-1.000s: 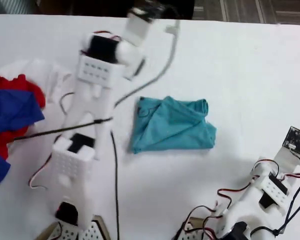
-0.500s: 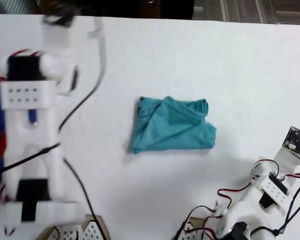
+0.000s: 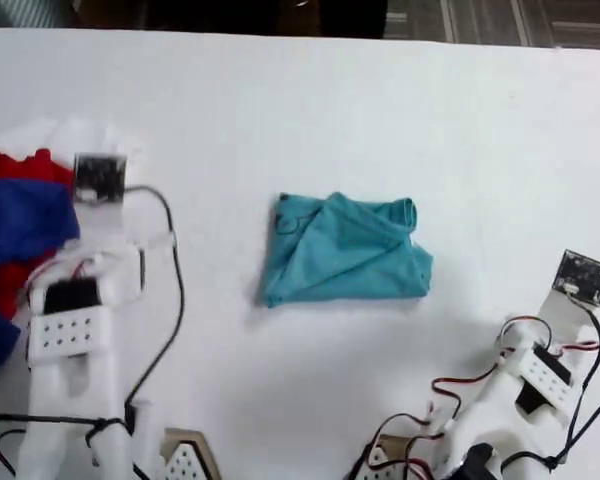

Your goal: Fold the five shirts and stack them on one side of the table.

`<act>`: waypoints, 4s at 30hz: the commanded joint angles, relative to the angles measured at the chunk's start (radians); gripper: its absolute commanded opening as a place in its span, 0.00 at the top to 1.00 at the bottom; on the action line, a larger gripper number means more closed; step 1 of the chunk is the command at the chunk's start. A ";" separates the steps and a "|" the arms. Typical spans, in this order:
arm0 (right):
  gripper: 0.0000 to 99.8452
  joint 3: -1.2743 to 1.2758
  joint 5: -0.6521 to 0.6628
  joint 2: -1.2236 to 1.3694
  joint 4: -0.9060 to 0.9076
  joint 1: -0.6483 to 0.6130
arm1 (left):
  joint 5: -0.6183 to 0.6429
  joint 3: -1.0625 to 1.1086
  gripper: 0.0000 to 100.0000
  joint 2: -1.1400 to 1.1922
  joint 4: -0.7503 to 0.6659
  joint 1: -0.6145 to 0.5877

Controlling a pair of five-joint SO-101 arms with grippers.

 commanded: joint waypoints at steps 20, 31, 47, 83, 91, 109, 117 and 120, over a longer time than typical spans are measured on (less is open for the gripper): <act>0.98 -0.961 0.120 0.068 0.835 -0.888 | 0.109 -0.022 0.97 0.362 -0.221 -0.011; 0.98 -1.358 0.049 0.631 0.894 -1.073 | 0.110 -0.001 0.97 0.356 -0.270 -0.011; 0.98 -2.002 0.048 1.264 1.148 -1.168 | 0.104 0.001 0.97 0.362 -0.272 0.015; 0.98 -1.622 0.218 0.769 1.102 -1.036 | 0.103 0.001 0.97 0.362 -0.273 0.017; 0.98 -1.662 0.199 1.050 1.006 -1.188 | 0.103 0.001 0.97 0.362 -0.273 0.017; 0.98 -2.051 0.206 1.357 1.256 -1.104 | 0.103 0.004 0.97 0.364 -0.287 0.017; 0.98 -2.065 0.207 1.362 1.296 -1.056 | 0.103 0.004 0.97 0.364 -0.287 0.017; 0.98 -2.076 0.207 1.356 1.294 -1.052 | 0.103 0.004 0.97 0.364 -0.287 0.017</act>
